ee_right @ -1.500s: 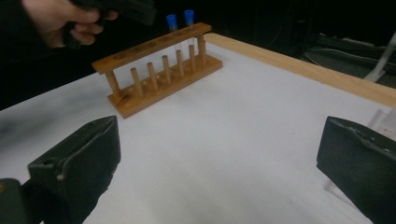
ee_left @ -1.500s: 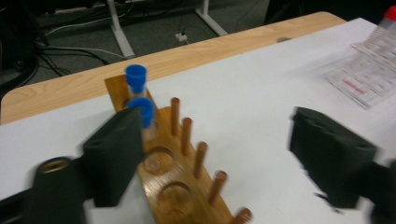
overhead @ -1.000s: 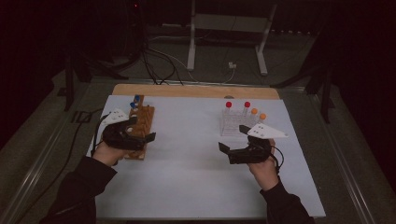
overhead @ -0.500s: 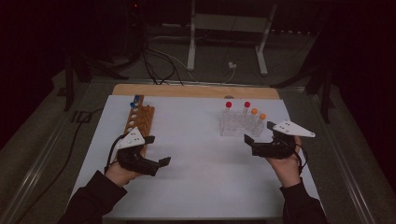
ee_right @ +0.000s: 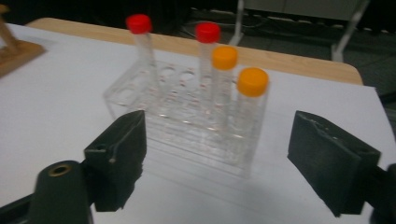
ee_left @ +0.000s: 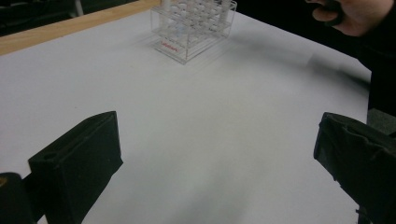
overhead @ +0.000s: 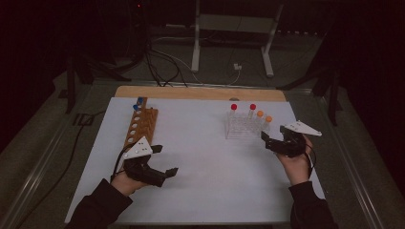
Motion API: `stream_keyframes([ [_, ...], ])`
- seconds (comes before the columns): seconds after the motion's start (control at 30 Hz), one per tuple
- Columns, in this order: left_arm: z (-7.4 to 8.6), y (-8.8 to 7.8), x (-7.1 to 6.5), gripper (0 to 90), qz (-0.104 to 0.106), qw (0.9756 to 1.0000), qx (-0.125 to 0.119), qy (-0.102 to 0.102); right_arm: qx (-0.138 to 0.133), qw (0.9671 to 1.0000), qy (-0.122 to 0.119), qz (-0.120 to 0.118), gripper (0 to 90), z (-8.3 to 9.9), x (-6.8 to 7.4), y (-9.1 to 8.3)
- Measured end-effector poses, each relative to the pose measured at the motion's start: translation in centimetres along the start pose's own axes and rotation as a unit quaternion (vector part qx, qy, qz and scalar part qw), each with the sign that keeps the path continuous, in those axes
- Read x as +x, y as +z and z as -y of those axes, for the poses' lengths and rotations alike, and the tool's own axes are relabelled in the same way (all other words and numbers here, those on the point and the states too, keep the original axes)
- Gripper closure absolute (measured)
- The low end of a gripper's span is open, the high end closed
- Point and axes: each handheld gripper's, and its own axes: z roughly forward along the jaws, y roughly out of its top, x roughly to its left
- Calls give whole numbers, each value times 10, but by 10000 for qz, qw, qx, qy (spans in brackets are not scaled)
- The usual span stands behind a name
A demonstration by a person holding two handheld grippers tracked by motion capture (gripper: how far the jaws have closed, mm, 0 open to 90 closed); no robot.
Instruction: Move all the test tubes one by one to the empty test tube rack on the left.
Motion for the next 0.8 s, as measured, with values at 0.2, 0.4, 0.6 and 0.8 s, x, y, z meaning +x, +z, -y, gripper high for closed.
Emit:
stream_keyframes([
  [0.2, 1, 1, -1, 16, -10, 10000, 5, -3, 116, 9999, 86, 67, 386, -1, -6, 15],
  [0.4, 0, -1, 0, 16, -3, 10000, -20, -22, 246, 9994, 165, 204, 532, -3, -10, 29],
  [0.6, 1, 0, 1, 16, 26, 10000, -3, -21, 352, 9986, 264, 308, 603, -2, -15, 41],
  [0.8, 0, -2, 2, 16, 25, 10000, -36, -50, 356, 9986, 258, 295, 649, -3, -15, 47],
])
